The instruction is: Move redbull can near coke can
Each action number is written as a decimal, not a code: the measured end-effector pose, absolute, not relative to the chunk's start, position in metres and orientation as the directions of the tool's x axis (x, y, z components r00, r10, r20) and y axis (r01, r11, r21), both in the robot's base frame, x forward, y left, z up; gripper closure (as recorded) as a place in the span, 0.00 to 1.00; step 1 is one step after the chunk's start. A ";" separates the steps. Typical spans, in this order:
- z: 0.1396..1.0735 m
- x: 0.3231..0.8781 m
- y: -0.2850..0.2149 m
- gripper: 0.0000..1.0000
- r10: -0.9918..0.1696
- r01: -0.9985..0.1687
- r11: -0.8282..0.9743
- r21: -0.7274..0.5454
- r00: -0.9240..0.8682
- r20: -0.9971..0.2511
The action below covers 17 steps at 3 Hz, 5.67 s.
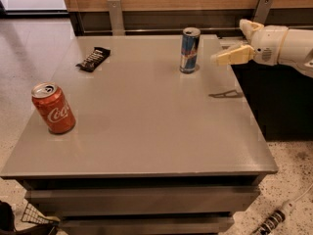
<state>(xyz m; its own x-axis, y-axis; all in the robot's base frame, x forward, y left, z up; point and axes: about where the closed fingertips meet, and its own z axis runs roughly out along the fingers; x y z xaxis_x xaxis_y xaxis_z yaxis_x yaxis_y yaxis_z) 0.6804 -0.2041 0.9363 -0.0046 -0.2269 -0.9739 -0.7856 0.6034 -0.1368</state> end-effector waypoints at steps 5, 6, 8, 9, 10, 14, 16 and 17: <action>0.896 0.756 -0.123 0.18 -0.089 -0.855 0.517 -0.042 -0.004 -0.996; 0.896 0.756 -0.119 0.42 -0.088 -0.857 0.513 -0.041 -0.005 -0.996; 0.895 0.756 -0.113 0.88 -0.087 -0.862 0.505 -0.040 -0.005 -0.996; 0.895 0.756 -0.109 1.00 -0.086 -0.865 0.501 -0.039 -0.005 -0.996; 0.895 0.756 -0.109 1.00 -0.086 -0.865 0.501 -0.039 -0.005 -0.996; 0.955 0.658 0.006 1.00 -0.060 -0.896 0.443 -0.017 -0.011 -0.998; 0.951 0.585 0.091 1.00 -0.058 -0.929 0.370 0.001 -0.024 -0.998; 0.950 0.553 0.112 1.00 -0.105 -0.964 0.267 -0.019 -0.009 -0.994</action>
Offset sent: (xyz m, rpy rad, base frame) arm 0.0864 0.0607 -0.0254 0.1522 0.0004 0.0979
